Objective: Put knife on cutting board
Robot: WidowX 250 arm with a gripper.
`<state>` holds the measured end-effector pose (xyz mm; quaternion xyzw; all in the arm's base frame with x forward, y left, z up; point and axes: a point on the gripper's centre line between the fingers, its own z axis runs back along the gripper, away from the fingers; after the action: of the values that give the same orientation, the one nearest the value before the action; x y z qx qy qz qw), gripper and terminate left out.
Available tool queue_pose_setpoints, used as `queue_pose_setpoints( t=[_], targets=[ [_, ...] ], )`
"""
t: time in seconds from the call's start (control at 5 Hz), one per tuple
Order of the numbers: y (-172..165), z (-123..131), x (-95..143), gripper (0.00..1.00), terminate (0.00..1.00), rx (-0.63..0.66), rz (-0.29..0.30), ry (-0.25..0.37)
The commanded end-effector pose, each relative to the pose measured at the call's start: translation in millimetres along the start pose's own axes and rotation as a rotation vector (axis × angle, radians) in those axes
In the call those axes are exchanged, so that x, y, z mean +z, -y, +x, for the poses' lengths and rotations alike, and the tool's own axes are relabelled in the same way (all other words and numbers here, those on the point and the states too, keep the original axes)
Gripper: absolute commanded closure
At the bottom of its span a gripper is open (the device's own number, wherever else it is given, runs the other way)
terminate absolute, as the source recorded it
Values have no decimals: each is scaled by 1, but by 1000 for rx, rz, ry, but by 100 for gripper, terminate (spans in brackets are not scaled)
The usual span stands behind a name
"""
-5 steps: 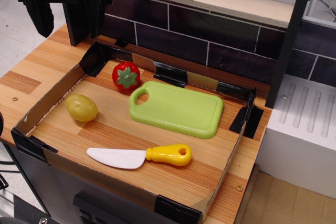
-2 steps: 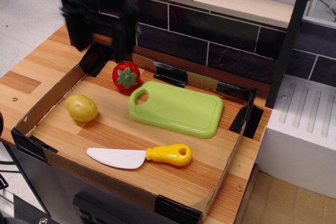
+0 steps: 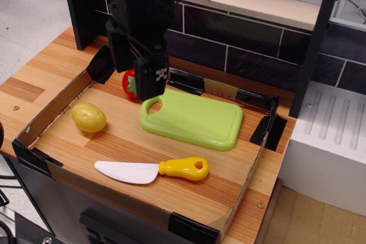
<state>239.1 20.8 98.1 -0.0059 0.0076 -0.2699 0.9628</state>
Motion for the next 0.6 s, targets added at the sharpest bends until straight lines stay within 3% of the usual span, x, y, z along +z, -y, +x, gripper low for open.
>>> queue_pose_setpoints(
  t=[0.0,0.2,0.4],
  targets=[
    [14,-13,-12,0,0,-481,-19,-10],
    [9,-12,-23,0,0,-730,-69,-32],
    [11,-15,-36,0,0,-818,-114,7]
  ],
)
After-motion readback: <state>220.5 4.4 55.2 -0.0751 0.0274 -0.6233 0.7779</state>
